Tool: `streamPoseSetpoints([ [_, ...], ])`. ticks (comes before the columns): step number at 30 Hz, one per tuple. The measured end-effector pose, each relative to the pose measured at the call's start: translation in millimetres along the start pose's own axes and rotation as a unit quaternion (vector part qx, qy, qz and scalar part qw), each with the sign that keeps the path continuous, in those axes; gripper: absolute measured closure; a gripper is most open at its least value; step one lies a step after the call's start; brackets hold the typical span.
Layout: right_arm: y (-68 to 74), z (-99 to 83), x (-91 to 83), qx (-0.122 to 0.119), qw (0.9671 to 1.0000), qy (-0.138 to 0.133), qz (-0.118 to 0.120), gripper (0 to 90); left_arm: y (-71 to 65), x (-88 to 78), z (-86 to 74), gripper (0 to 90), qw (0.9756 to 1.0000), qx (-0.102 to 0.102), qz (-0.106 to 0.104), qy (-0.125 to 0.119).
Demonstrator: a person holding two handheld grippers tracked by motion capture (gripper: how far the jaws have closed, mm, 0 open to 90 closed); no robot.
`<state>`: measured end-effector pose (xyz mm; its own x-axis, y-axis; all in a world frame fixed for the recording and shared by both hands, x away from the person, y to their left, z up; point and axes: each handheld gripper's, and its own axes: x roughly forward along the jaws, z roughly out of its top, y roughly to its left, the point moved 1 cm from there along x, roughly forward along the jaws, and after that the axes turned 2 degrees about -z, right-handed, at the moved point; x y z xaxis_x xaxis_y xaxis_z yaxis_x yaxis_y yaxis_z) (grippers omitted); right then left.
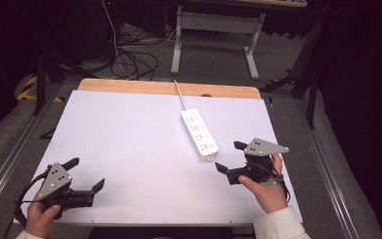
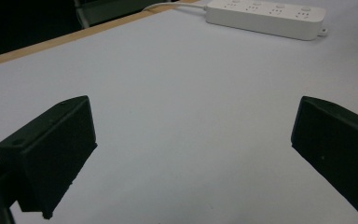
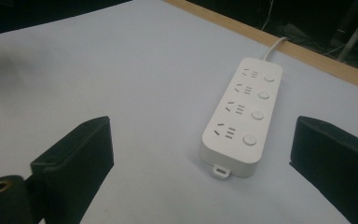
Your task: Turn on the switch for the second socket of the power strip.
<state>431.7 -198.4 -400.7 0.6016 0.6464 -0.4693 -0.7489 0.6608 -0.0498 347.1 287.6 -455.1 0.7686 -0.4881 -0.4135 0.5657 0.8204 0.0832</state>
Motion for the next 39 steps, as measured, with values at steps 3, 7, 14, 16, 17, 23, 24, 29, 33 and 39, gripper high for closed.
streamPoseSetpoints([
  [3,0.2,-10.1,-0.9,0.01,0.9999,-0.003,0.011,4.2,-3.9,-1.6,-0.6,0.3,1.0,0.006,0.001,0.003],
  [7,0.2,-23.8,-0.9,0.023,0.9996,0.0,0.019,4.0,-5.8,-3.2,-1.3,0.3,0.9999,0.011,0.005,0.005],
  [14,0.4,-49.1,6.4,0.041,0.9987,0.004,0.032,4.0,-3.2,-9.3,-5.6,0.3,0.9999,0.002,0.011,-0.003],
  [16,1.2,-55.9,9.5,0.034,0.9988,0.005,0.034,4.0,-2.2,-9.9,-6.8,0.3,0.9999,0.002,0.013,-0.003],
  [17,1.9,-58.5,10.5,0.031,0.9988,0.005,0.037,4.1,-2.0,-10.1,-7.2,0.3,0.9999,0.002,0.012,-0.003],
  [23,3.3,-73.0,15.7,0.034,0.9988,0.014,0.033,5.0,-1.7,-11.2,-9.0,0.3,0.9998,0.008,0.013,-0.009],
  [24,3.4,-75.7,16.4,0.039,0.9986,0.018,0.032,5.0,-2.1,-11.1,-9.3,0.3,0.9999,0.003,0.012,-0.01],
  [29,4.8,-90.0,21.5,0.057,0.9975,0.031,0.027,6.4,-0.8,-9.7,-9.6,0.3,0.9998,0.002,0.013,-0.013],
  [33,8.2,-95.0,22.1,0.06,0.9971,0.043,0.021,6.6,-0.4,-4.7,-12.0,0.3,0.9997,0.006,0.011,-0.019],
  [39,6.9,-95.4,21.9,0.044,0.9976,0.052,0.009,10.0,2.0,-2.6,-13.7,0.3,0.9998,0.003,0.011,-0.016],
])
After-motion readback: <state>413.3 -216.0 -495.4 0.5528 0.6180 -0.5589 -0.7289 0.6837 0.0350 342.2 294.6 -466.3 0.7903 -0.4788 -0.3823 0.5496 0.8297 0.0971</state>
